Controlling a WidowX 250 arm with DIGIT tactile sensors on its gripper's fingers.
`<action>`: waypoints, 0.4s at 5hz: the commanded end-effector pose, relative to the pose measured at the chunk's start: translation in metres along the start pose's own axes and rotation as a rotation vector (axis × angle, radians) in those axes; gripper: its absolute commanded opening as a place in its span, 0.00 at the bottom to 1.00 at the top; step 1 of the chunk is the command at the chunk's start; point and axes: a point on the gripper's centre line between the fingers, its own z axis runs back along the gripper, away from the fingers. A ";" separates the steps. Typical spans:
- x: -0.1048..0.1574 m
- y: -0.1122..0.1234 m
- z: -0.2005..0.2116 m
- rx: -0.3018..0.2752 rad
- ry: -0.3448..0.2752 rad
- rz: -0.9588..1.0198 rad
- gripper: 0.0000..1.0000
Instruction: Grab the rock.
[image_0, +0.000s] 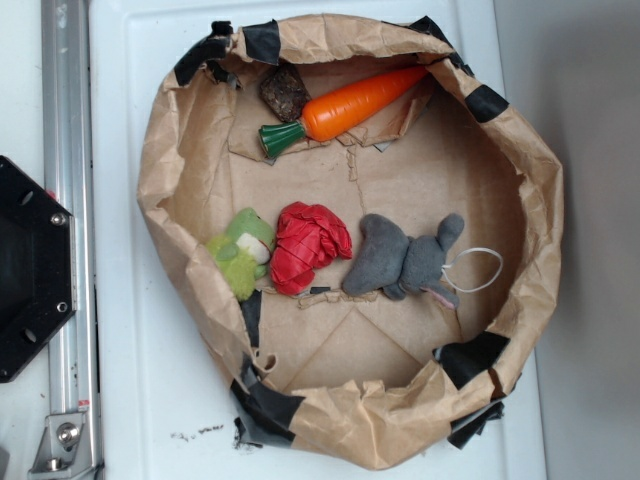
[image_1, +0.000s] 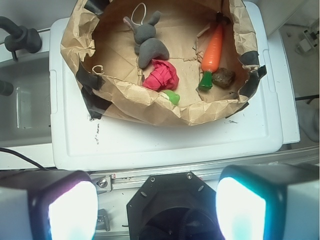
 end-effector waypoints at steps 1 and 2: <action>0.000 0.000 0.000 0.000 0.000 0.000 1.00; 0.032 0.017 -0.016 0.036 -0.084 -0.003 1.00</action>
